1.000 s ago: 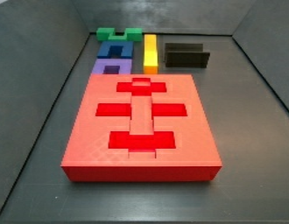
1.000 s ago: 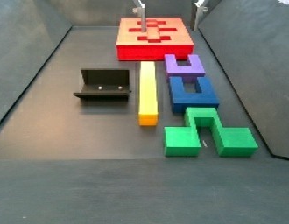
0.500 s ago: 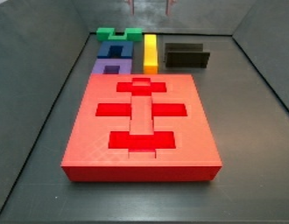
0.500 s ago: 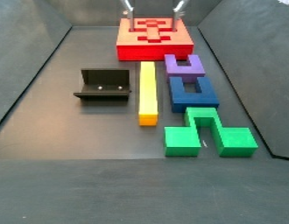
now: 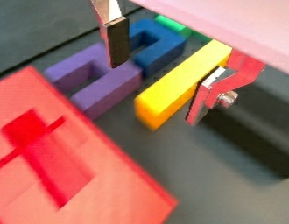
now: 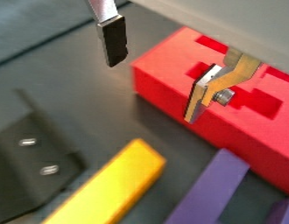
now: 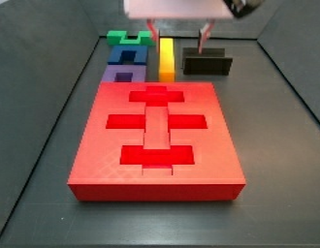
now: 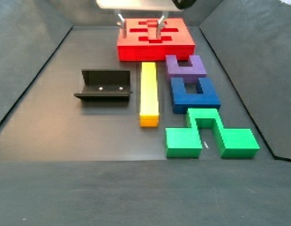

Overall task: Pick up the purple object. Move up. Place the purple object on the fixture. Regrasp the purple object. Move to above the board. Insert the purple object.
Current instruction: Pick up the purple object.

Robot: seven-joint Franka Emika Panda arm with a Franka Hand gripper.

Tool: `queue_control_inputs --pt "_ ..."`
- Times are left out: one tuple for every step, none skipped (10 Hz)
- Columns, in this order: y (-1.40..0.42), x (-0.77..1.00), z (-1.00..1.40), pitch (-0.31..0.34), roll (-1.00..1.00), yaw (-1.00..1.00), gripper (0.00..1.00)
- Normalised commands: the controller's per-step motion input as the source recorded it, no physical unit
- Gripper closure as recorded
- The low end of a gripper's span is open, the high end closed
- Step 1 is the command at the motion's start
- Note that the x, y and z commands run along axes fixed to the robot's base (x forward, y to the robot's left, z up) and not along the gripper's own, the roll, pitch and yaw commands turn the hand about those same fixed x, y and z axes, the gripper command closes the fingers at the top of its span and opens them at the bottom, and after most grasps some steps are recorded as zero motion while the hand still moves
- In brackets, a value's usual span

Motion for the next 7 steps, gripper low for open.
queue_control_inputs --pt "-0.31 -0.58 -0.40 -0.156 -0.05 0.03 0.00" --pt "-0.14 -0.53 -0.30 -0.169 -0.10 0.11 0.00" --pt "0.00 -0.42 -0.20 -0.141 -0.07 0.14 0.00" --pt "0.05 -0.41 -0.18 -0.147 -0.09 0.06 0.00" --pt "0.05 -0.36 -0.23 -0.120 -0.05 0.02 0.00" --pt "0.05 -0.28 -0.25 -0.080 0.00 0.02 0.00" --pt "0.00 -0.11 -0.35 -0.011 0.00 0.04 0.00"
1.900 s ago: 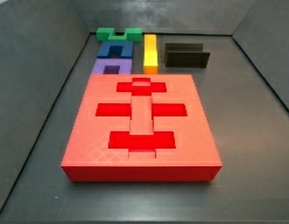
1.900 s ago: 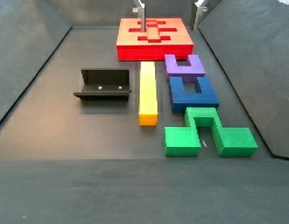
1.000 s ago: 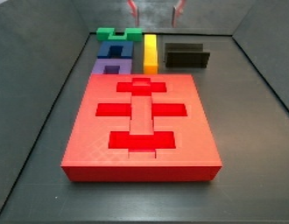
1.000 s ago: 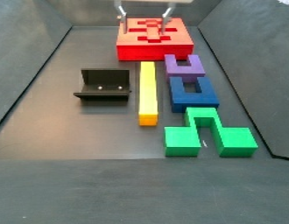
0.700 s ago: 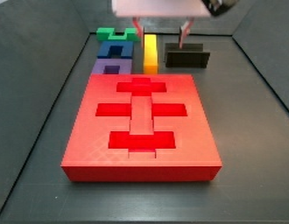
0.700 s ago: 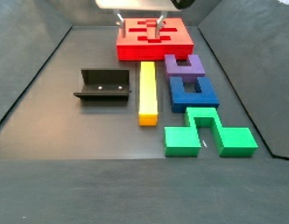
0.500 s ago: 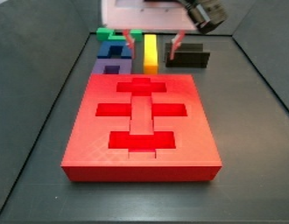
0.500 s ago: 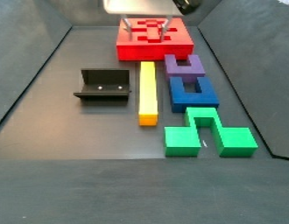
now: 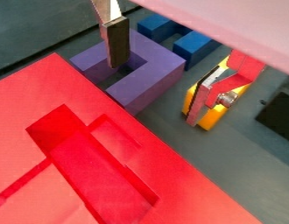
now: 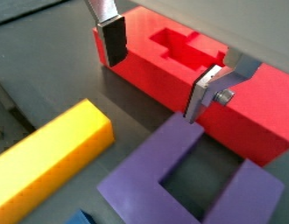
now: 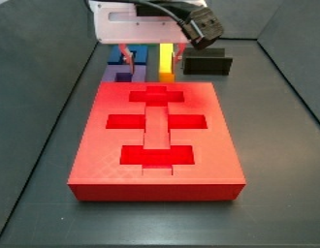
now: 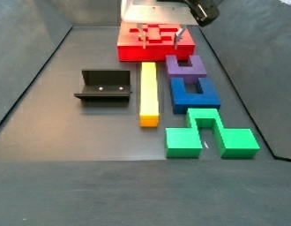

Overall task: Pick up the purple object. Move up. Place the purple object on the fixture. Regrasp the purple object. Move to above the board. Insert the purple object.
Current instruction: Pick up the purple object.

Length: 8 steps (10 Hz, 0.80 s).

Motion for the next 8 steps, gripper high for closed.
queue_control_inputs --pt "0.00 0.00 -0.41 0.000 0.02 0.00 0.00" --pt "0.00 0.01 -0.41 0.000 0.01 0.01 0.00" --pt "0.00 0.09 -0.40 0.000 0.01 0.01 0.00" --pt "0.00 0.03 -0.34 0.000 0.02 0.00 0.00" --pt "0.00 0.00 -0.25 0.000 0.02 0.00 0.00" --pt "0.00 0.00 -0.27 0.000 0.05 0.00 0.00" --pt "-0.08 0.07 -0.09 0.020 0.05 0.00 0.00" --pt "-0.04 -0.22 0.00 0.000 0.06 -0.01 0.00"
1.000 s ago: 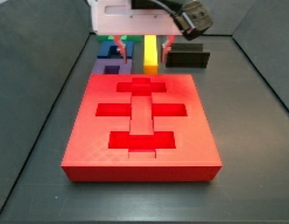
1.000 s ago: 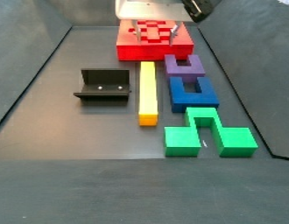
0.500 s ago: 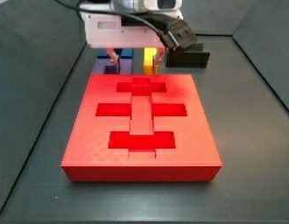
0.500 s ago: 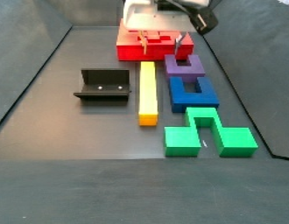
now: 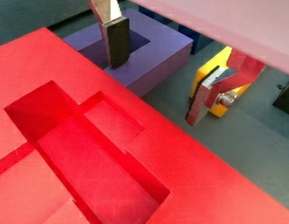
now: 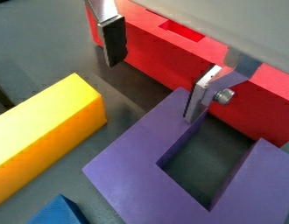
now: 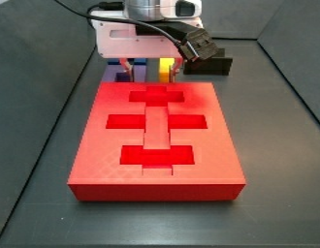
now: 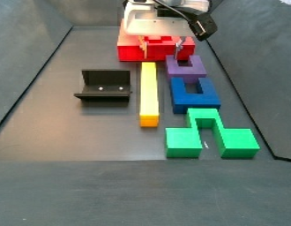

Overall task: Pick up the purple object. Move up. Place the purple object on the fixture. Regrasp the purple object. Move to above the board. Insert the purple object.
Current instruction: Pick up the purple object.

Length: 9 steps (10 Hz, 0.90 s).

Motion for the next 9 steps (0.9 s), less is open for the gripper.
queue_control_inputs --pt "-0.05 -0.54 0.07 -0.019 0.05 -0.09 0.00" --pt "-0.11 -0.53 0.08 -0.020 0.06 -0.09 0.00" --pt "-0.07 -0.26 0.00 0.000 0.07 0.00 0.00" --pt "-0.03 0.02 -0.02 0.011 0.08 0.05 0.00" --pt "0.00 0.30 -0.11 0.050 0.04 0.00 0.00" --pt "0.00 0.18 -0.20 0.036 0.03 0.00 0.00" --pt "0.00 0.09 -0.20 0.039 0.05 0.03 0.00" --pt "0.00 0.06 -0.21 0.046 0.06 0.02 0.00" --pt "0.01 0.00 -0.19 0.041 0.07 0.03 0.00"
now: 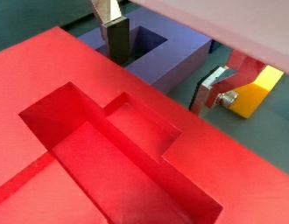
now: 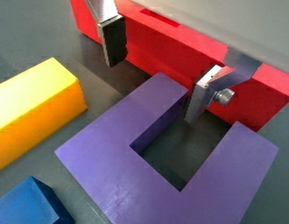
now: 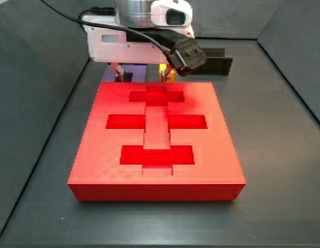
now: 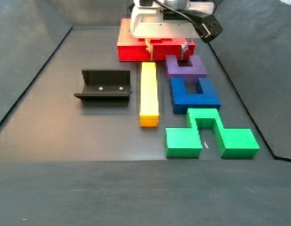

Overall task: Pick up the purple object. Move up. Place the purple object on the fixture. Regrasp the purple object. Move to above the board. Insert the purple object.
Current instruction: Pick up the purple object.

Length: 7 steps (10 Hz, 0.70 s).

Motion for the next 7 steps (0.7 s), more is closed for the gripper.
queue_control_inputs --pt "0.03 0.00 -0.13 0.029 0.05 0.05 0.00" --pt "0.02 0.00 -0.17 0.024 0.04 0.05 0.00" --pt "0.05 0.00 -0.13 0.023 0.01 0.05 0.00" --pt "0.00 0.00 -0.08 0.011 0.01 0.07 0.00" --pt "0.00 0.00 0.00 0.000 0.00 0.00 0.00" --pt "0.00 0.00 0.00 0.000 0.00 0.00 1.00" --pt "0.00 0.00 0.00 0.000 0.00 0.00 1.00"
